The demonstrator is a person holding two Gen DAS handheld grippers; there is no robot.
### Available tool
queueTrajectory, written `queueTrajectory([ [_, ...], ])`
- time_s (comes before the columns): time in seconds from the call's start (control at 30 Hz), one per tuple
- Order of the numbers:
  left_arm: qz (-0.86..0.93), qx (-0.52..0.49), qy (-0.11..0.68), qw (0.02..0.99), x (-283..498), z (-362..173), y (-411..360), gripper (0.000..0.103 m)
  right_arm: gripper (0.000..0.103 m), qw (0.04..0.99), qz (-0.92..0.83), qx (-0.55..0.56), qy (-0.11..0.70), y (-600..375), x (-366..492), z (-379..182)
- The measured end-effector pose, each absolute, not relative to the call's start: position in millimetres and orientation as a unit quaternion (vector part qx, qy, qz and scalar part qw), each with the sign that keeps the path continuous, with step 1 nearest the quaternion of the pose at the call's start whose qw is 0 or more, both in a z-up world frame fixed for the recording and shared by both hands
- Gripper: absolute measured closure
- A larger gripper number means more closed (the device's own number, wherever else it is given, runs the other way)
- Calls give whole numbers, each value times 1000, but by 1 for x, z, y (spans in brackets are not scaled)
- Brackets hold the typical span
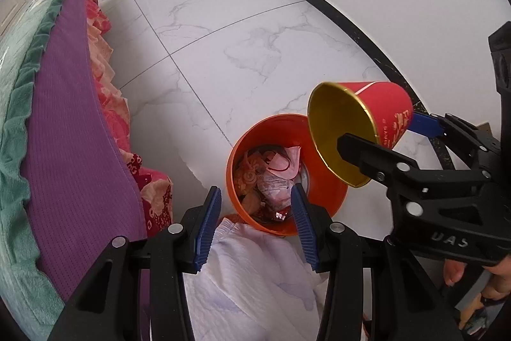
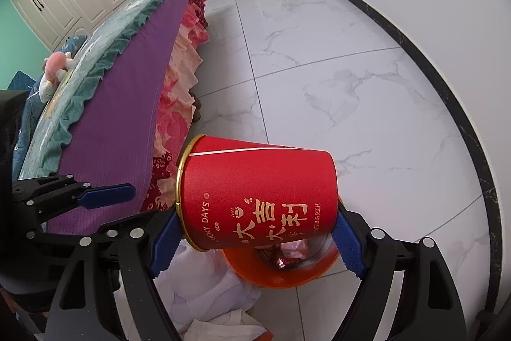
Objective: Collect trash
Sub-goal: 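Open both grippers to drop the cotton ball and cup into the bin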
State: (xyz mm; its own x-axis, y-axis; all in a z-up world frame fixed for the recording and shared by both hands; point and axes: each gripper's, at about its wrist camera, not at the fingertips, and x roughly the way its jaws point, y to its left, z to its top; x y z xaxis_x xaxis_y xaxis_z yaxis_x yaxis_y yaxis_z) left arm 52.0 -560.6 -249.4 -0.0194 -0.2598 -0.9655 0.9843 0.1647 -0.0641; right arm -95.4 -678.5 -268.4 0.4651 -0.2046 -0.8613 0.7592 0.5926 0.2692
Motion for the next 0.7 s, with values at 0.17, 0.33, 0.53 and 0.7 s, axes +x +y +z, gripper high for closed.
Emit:
queueTrajectory([
  [0.17, -525, 375, 487, 589, 54, -252, -561, 56, 21, 780, -316, 328, 428, -680, -90, -278],
  [0.33, -526, 375, 489, 586, 54, -253, -560, 56, 21, 778, -319, 332, 427, -681, -93, -280],
  [0.53, -527, 373, 489, 586, 53, -253, -560, 56, 21, 779, -320, 335, 422, -681, -95, -276],
  [0.7, -530, 369, 483, 591, 51, -247, -559, 56, 21, 786, -321, 331, 411, -676, -98, -263],
])
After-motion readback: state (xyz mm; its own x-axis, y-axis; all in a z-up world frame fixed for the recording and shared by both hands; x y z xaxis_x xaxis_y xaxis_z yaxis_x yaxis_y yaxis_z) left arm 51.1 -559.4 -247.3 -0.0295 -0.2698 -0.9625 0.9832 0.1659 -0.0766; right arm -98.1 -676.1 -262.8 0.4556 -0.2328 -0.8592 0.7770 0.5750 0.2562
